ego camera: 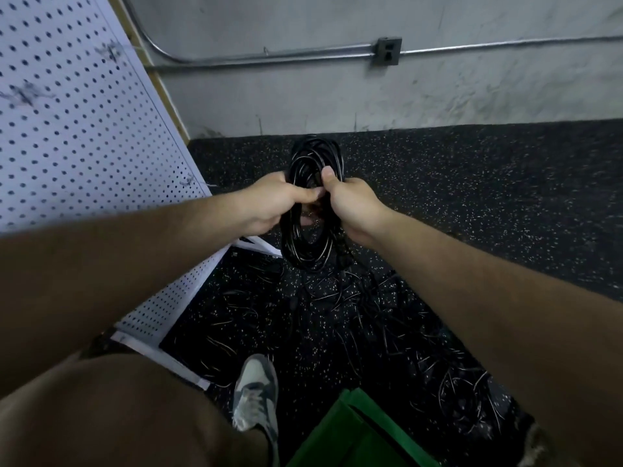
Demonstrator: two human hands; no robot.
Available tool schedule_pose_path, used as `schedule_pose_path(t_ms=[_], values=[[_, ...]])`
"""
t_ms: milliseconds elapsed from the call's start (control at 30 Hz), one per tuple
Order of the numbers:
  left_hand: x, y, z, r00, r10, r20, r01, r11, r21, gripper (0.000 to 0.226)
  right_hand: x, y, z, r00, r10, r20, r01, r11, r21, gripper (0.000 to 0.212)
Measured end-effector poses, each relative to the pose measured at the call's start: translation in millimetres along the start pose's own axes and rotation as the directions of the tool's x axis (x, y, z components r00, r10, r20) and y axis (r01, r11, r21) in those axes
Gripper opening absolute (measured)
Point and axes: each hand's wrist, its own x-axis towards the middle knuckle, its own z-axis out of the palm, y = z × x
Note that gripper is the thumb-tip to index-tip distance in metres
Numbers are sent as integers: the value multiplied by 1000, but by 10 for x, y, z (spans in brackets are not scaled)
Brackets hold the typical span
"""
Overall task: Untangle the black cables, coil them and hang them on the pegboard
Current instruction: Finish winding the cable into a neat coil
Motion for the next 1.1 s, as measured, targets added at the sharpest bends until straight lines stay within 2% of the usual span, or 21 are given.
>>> schedule_pose_path(t_ms=[167, 333, 467, 533, 600, 667, 700, 733, 767, 800, 833, 867, 933, 1033, 1100], values=[[306, -642, -128, 995, -93, -41, 90, 993, -81, 24, 401, 358, 264, 969, 223, 110, -241, 951, 192, 39], [657, -1292, -276, 975, -195, -103, 175, 970, -170, 32, 888, 916, 406, 919, 314, 239, -351, 927, 132, 44], [885, -1731, -498, 953, -261, -151, 239, 960, -149, 37, 1215, 1443, 420, 849, 304, 431, -362, 931, 56, 44], [997, -1968, -608, 941, -281, -188, 262, 958, -120, 50, 1408, 1817, 359, 896, 298, 328, -276, 954, -114, 48], [1094, -2223, -675, 930, -299, -212, 288, 954, -80, 62, 1582, 2227, 282, 951, 245, 190, -165, 918, -360, 46], [1151, -2453, -716, 924, -318, -211, 312, 948, -64, 62, 1719, 2586, 228, 942, 249, 225, -82, 821, -565, 65], [1172, -2559, -743, 920, -327, -217, 319, 945, -71, 60, 1772, 2741, 217, 922, 276, 271, -17, 729, -684, 78], [1180, -2637, -773, 913, -338, -228, 326, 941, -88, 59, 1827, 2881, 214, 892, 317, 321, 91, 572, -816, 92], [1190, -2709, -810, 905, -352, -240, 335, 936, -110, 59, 1866, 3007, 206, 862, 363, 354, 222, 357, -907, 107], [1196, -2763, -846, 899, -361, -249, 339, 932, -128, 59, 1860, 3097, 206, 843, 398, 362, 321, 168, -932, 121], [1202, -2804, -878, 895, -364, -258, 338, 931, -140, 58, 1844, 3177, 219, 835, 423, 352, 373, 34, -927, 132], [1205, -2820, -908, 891, -365, -268, 335, 930, -153, 55, 1802, 3225, 234, 837, 431, 336, 395, -52, -917, 138], [1213, -2826, -952, 884, -363, -296, 322, 930, -177, 48, 1773, 3341, 255, 856, 395, 334, 407, -114, -906, 134], [1209, -2814, -963, 891, -354, -285, 321, 934, -157, 43, 1705, 3348, 204, 881, 307, 361, 416, -136, -899, 101], [1208, -2798, -917, 896, -350, -272, 319, 936, -152, 45, 1691, 3309, 112, 903, 298, 310, 369, -165, -915, 85]])
